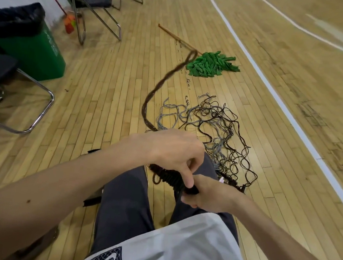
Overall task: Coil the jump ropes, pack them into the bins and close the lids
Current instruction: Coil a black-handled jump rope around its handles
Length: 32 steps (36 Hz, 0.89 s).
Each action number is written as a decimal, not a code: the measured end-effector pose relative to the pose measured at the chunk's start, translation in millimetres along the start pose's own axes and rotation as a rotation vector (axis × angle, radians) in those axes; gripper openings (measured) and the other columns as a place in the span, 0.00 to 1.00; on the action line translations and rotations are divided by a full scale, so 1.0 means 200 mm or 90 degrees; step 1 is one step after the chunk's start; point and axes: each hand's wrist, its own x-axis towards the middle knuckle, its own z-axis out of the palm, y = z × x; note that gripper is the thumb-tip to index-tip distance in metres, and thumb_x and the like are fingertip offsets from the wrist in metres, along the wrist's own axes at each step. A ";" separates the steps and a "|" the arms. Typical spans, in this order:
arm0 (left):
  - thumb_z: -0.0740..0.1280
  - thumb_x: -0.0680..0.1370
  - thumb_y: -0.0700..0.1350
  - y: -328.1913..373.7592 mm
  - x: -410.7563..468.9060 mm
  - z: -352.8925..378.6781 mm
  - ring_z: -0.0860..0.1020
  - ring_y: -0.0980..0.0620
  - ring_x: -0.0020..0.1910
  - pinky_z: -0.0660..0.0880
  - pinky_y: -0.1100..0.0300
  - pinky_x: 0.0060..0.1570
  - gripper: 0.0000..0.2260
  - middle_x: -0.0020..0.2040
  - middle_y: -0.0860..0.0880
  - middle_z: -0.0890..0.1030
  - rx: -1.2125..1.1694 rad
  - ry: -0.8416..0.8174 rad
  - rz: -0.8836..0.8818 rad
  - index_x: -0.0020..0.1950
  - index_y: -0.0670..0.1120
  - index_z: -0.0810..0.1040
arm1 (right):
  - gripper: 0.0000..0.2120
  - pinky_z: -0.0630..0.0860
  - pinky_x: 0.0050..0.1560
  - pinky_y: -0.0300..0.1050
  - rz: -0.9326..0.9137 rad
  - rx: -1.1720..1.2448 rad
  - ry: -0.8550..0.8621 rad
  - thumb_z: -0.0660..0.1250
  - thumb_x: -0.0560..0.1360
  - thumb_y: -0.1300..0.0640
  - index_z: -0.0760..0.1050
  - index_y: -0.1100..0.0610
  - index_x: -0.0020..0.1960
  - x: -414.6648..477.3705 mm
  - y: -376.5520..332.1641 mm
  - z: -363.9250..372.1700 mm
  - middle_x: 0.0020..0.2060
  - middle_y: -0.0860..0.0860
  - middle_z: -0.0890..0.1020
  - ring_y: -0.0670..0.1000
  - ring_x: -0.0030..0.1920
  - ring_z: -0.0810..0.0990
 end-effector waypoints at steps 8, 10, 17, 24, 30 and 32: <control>0.79 0.67 0.59 -0.05 0.02 0.05 0.77 0.59 0.34 0.72 0.67 0.34 0.17 0.31 0.56 0.78 -0.165 0.028 -0.021 0.38 0.46 0.83 | 0.15 0.76 0.48 0.50 -0.094 -0.074 -0.050 0.66 0.81 0.53 0.66 0.54 0.63 -0.06 -0.03 0.04 0.44 0.53 0.79 0.50 0.42 0.77; 0.80 0.66 0.56 -0.07 0.01 0.07 0.76 0.61 0.31 0.71 0.69 0.32 0.15 0.30 0.54 0.79 -0.255 0.023 -0.039 0.37 0.45 0.82 | 0.07 0.75 0.45 0.41 -0.136 -0.030 -0.049 0.67 0.81 0.55 0.72 0.51 0.58 -0.08 -0.03 0.03 0.41 0.46 0.79 0.43 0.39 0.75; 0.76 0.72 0.48 -0.20 -0.02 0.12 0.76 0.53 0.30 0.70 0.65 0.29 0.16 0.34 0.39 0.82 -0.556 0.028 -0.060 0.43 0.34 0.82 | 0.11 0.71 0.40 0.37 -0.244 0.186 -0.026 0.67 0.80 0.62 0.73 0.48 0.44 -0.13 -0.07 0.01 0.35 0.41 0.76 0.42 0.37 0.73; 0.70 0.79 0.49 -0.29 0.00 0.23 0.79 0.51 0.31 0.74 0.60 0.29 0.15 0.31 0.50 0.81 -0.620 0.102 -0.124 0.37 0.40 0.81 | 0.05 0.55 0.33 0.44 -0.249 0.463 -0.001 0.67 0.79 0.66 0.71 0.61 0.47 -0.12 -0.05 0.01 0.34 0.55 0.66 0.48 0.31 0.62; 0.65 0.80 0.35 -0.36 -0.07 0.28 0.76 0.50 0.34 0.77 0.57 0.39 0.05 0.37 0.42 0.79 -0.623 0.069 -0.147 0.45 0.39 0.78 | 0.06 0.64 0.31 0.35 -0.243 0.572 0.028 0.64 0.80 0.68 0.70 0.62 0.47 -0.09 -0.03 0.03 0.30 0.48 0.71 0.45 0.30 0.65; 0.61 0.83 0.37 -0.30 -0.08 0.25 0.69 0.55 0.28 0.67 0.63 0.31 0.14 0.30 0.50 0.76 -0.693 0.065 -0.105 0.40 0.47 0.78 | 0.04 0.64 0.32 0.37 -0.252 0.648 0.031 0.67 0.79 0.64 0.71 0.61 0.50 -0.08 -0.02 0.02 0.31 0.50 0.70 0.46 0.30 0.64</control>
